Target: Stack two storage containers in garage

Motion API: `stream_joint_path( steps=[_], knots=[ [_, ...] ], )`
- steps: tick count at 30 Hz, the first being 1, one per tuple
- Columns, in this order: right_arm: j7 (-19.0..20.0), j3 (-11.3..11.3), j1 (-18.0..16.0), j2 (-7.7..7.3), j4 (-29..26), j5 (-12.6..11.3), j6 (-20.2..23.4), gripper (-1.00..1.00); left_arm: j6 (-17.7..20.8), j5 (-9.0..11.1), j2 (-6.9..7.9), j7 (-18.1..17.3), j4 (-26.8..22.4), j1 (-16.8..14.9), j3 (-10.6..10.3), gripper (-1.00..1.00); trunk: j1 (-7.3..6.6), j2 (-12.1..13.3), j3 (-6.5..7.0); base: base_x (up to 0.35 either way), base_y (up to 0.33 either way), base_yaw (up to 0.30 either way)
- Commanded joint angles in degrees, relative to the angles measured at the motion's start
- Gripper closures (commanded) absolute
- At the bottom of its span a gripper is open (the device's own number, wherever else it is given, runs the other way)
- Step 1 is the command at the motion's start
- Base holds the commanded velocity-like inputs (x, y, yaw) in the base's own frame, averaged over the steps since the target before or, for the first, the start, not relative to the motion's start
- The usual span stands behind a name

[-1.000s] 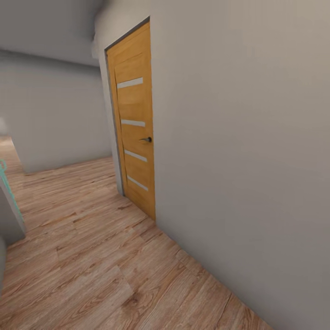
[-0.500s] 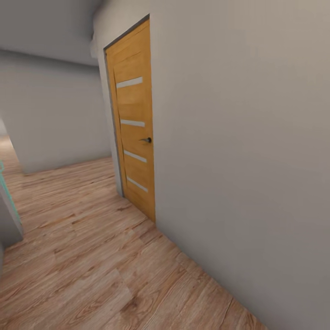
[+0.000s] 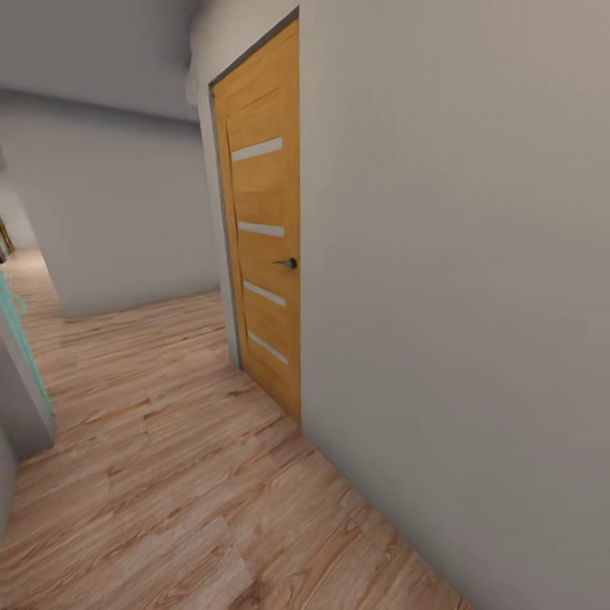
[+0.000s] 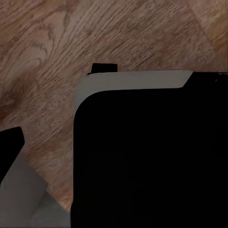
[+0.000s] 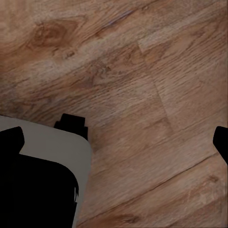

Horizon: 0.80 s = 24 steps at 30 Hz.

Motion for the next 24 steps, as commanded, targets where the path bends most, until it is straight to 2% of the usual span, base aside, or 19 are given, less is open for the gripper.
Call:
stream_joint_path(
  steps=[1, 24],
  knots=[
    [-0.01, 0.50, -0.05, 0.06, 0.16, -0.47, -0.32, -1.00, -0.05, 0.19, 0.00, -0.06, -0.03, -0.01, 0.02, -1.00, 0.03, -0.02, -0.05, 0.323, 0.000, 0.289],
    [0.08, 0.44, 0.00, 0.14, 0.23, -0.55, 0.10, -1.00, -0.07, 0.19, 0.01, -0.06, -0.03, -0.01, 0.02, -1.00, 0.03, -0.02, -0.05, 0.323, 0.000, 0.292]
  ],
)
